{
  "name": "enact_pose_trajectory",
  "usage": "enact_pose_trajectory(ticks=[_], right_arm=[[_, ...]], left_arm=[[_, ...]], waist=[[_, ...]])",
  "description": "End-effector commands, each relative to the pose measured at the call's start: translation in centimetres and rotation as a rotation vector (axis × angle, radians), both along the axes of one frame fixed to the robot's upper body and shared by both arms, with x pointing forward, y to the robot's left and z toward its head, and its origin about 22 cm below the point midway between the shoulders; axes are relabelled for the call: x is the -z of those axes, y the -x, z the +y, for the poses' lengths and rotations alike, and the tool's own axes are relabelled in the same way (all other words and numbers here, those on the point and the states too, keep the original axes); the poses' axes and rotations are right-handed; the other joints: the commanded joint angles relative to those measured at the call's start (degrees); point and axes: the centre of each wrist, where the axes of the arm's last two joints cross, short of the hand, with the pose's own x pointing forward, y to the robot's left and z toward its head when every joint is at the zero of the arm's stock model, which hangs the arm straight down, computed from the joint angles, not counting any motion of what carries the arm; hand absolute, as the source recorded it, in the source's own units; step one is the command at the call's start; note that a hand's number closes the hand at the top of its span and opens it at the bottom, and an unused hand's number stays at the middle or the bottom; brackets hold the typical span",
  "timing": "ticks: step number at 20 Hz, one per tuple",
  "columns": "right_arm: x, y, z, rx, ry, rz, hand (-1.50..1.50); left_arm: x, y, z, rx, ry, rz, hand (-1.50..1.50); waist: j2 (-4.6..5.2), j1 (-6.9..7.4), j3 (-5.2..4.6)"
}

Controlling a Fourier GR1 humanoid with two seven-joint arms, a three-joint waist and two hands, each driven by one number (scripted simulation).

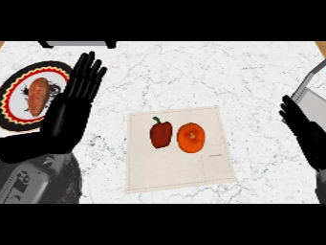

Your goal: Pick the squash from the placemat and place it in the tiered shelf

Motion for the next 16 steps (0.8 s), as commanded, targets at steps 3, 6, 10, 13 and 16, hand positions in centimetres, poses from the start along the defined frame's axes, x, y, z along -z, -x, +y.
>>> enact_pose_trajectory(ticks=[3, 6, 10, 13, 16], right_arm=[[-4.0, -1.5, -0.8, 0.002, 0.050, -0.244, 1.50], [-10.2, -3.3, -0.2, -0.006, 0.080, -0.491, 1.50], [-4.7, -3.1, -1.7, 0.198, 0.207, -0.105, 1.50], [-4.0, -0.9, -2.5, 0.076, 0.161, -0.178, -1.50], [-4.2, -1.4, -0.5, -0.078, 0.193, -0.195, -1.50]], left_arm=[[6.0, 1.3, 4.6, -0.181, -0.094, 0.372, 0.00], [11.1, 4.2, 9.5, -0.340, -0.169, 0.713, 0.00], [11.5, 4.8, 10.0, -0.290, -0.173, 0.806, 0.00], [12.2, 4.2, 9.6, -0.342, -0.180, 0.831, 0.00], [13.1, 4.9, 10.7, -0.320, -0.164, 0.820, 0.00]], waist=[[-0.16, 0.76, 0.69], [-0.23, 1.53, 0.56], [-0.01, 1.52, 0.67], [-0.30, 0.07, 0.68], [-0.28, 0.30, 0.64]])
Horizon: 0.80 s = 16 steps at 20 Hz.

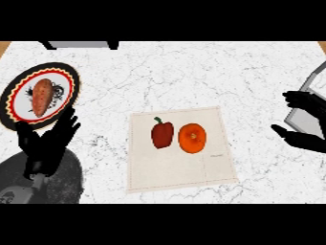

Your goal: Pick the squash from the placemat and place it in the tiered shelf

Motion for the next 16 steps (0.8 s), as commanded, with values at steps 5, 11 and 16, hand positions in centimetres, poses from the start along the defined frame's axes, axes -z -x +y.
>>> enact_pose_trajectory(ticks=[5, 11, 16], right_arm=[[-5.1, 1.2, 2.8, -0.307, 0.048, 0.078, -1.50], [-10.7, 1.6, 6.3, -0.397, 0.173, 0.194, -1.50], [-13.4, 2.2, 10.8, -0.275, 0.246, 0.252, -1.50]], left_arm=[[2.1, 0.8, 1.7, -0.060, -0.006, 0.119, 0.00], [1.2, 1.6, 0.9, -0.043, -0.032, 0.106, 0.00], [1.5, 1.7, 1.3, -0.024, -0.022, 0.141, 0.00]], waist=[[0.01, -0.78, -0.41], [-0.08, 0.04, -0.43], [-0.03, 0.33, -0.43]])
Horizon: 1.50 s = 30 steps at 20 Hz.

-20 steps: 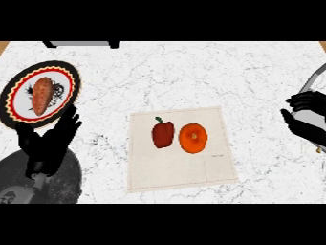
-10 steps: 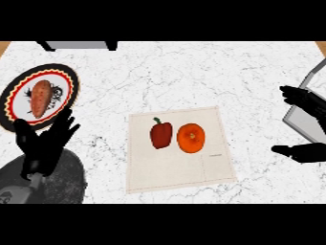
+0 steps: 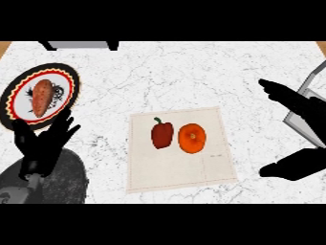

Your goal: Pick the squash from the placemat and place it in the tiered shelf

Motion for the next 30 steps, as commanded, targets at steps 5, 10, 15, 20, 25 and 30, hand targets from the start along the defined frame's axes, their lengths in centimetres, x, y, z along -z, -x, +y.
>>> enact_pose_trajectory(ticks=[5, 10, 15, 20, 25, 30], right_arm=[[-3.3, -1.2, 8.5, 0.133, 0.148, 0.040, -1.50], [-1.4, -1.5, 10.9, 0.159, 0.260, 0.106, -1.50], [0.5, -2.2, 14.4, 0.120, 0.340, 0.163, -1.50], [1.4, -2.4, 16.0, 0.105, 0.409, 0.203, -1.50], [2.6, -2.0, 16.4, 0.182, 0.432, 0.203, -1.50], [3.6, -2.2, 16.8, 0.191, 0.475, 0.185, -1.50]], left_arm=[[1.1, 0.7, -0.1, 0.010, -0.017, 0.076, 0.00], [2.0, 1.4, 0.4, -0.015, -0.002, 0.091, 0.00], [2.4, 1.3, 1.9, -0.021, -0.013, 0.085, 0.00], [2.7, 0.1, 0.3, -0.002, 0.003, 0.082, 0.00], [3.0, 1.5, 1.4, -0.035, -0.009, 0.094, 0.00], [2.4, -0.2, 0.2, -0.018, -0.003, 0.088, 0.00]], waist=[[0.49, 1.20, -0.33], [0.51, 0.80, -0.28], [0.57, 0.67, -0.28], [0.60, 0.11, -0.29], [0.49, 0.24, -0.28], [0.55, 0.01, -0.26]])
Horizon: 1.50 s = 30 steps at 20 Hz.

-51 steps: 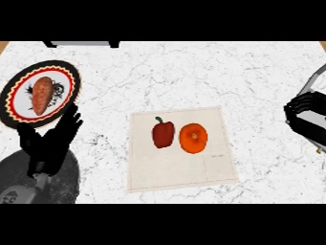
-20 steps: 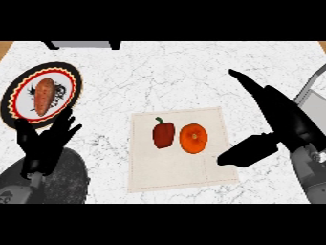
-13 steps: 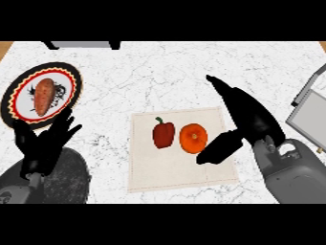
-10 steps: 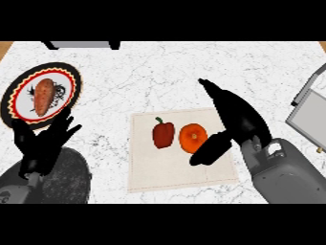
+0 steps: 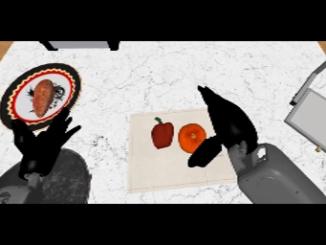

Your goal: Pick the squash from the placemat and place it in the tiered shelf

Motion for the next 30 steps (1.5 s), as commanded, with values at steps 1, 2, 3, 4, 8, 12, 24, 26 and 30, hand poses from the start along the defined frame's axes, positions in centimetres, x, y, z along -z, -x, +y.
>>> enact_pose_trajectory(ticks=[1, 2, 3, 4, 8, 12, 24, 26, 30], right_arm=[[0.9, 0.5, 2.1, 0.058, 0.057, 0.039, -1.50], [0.8, -0.2, 1.3, 0.065, 0.065, 0.025, -1.50], [1.6, -0.2, 2.8, 0.057, 0.066, 0.032, -1.50], [1.2, 0.4, 2.6, 0.073, 0.062, 0.040, -1.50], [1.8, 0.1, 1.9, 0.080, 0.073, 0.052, -1.50], [3.9, 0.4, 2.8, 0.094, 0.138, 0.047, -1.50], [8.7, -1.7, 1.8, 0.098, 0.124, -0.021, -1.50], [8.9, -0.4, 0.6, 0.085, 0.107, -0.019, -1.50], [7.3, -3.6, 0.9, 0.082, 0.104, -0.044, -1.50]], left_arm=[[2.9, 1.5, 1.5, -0.015, -0.002, 0.091, 0.00], [1.8, 1.6, -1.1, -0.008, -0.006, 0.068, 0.00], [2.6, 0.6, 0.5, -0.016, -0.008, 0.089, 0.00], [0.9, 0.6, 0.4, -0.001, -0.020, 0.087, 0.00], [0.4, 1.7, 0.3, 0.005, -0.004, 0.085, 0.00], [2.3, 2.3, 0.4, 0.002, -0.001, 0.086, 0.00], [1.8, 0.7, 0.4, -0.022, -0.011, 0.089, 0.00], [1.4, 0.0, 1.0, -0.018, 0.000, 0.088, 0.00], [2.1, 1.6, 1.0, -0.012, -0.015, 0.089, 0.00]], waist=[[0.48, 0.02, -0.65], [0.39, 0.20, -0.59], [0.57, 0.02, -0.64], [0.39, 0.04, -0.60], [0.37, 0.27, -0.59], [0.46, 0.19, -0.63], [0.57, 0.11, -0.59], [0.49, -0.25, -0.59], [0.50, 0.13, -0.60]])
